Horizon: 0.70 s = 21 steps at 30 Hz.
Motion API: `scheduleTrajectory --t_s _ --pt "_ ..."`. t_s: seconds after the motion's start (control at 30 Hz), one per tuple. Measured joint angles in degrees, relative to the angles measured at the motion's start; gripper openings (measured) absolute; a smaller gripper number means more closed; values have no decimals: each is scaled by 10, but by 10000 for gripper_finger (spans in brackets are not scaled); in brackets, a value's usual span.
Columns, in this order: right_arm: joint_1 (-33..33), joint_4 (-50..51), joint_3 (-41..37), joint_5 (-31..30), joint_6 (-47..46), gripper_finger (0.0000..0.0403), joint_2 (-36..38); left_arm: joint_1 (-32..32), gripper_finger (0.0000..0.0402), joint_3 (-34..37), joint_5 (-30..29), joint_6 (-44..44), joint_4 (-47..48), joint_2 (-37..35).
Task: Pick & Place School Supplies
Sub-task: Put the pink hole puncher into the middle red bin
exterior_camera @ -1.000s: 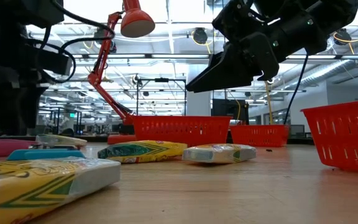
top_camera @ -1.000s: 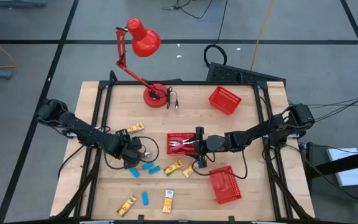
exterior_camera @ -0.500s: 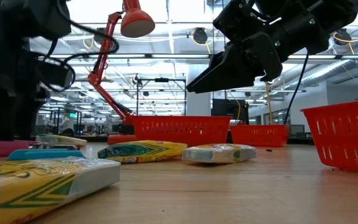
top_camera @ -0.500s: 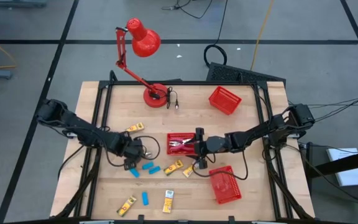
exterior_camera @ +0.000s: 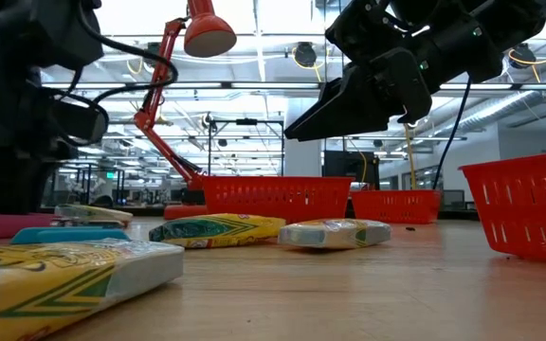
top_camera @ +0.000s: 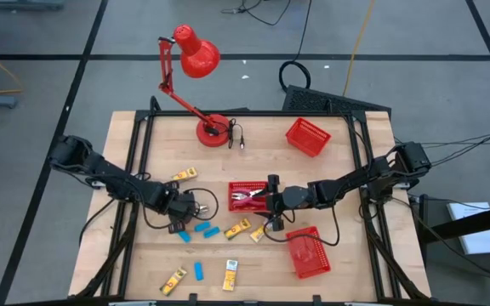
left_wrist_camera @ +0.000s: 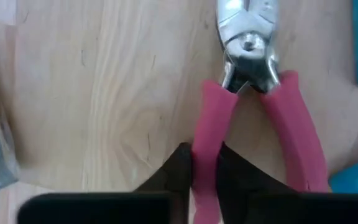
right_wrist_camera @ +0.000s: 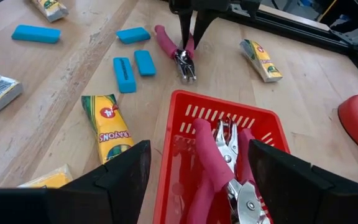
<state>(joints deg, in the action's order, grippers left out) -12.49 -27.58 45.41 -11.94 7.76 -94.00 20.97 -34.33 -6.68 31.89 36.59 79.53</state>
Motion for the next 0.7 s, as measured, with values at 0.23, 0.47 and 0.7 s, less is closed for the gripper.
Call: scheduleTrajectory --t_s 0.23,0.47,0.7 --pt "0 0 0 0 -1 258 0 4 40 -25 -17 28 4 2" --pt "0 0 0 0 -4 258 0 3 40 -115 -86 -13 118 2" --pt "-5 30 0 -80 27 258 42 -46 40 -162 -116 -126 99 1"
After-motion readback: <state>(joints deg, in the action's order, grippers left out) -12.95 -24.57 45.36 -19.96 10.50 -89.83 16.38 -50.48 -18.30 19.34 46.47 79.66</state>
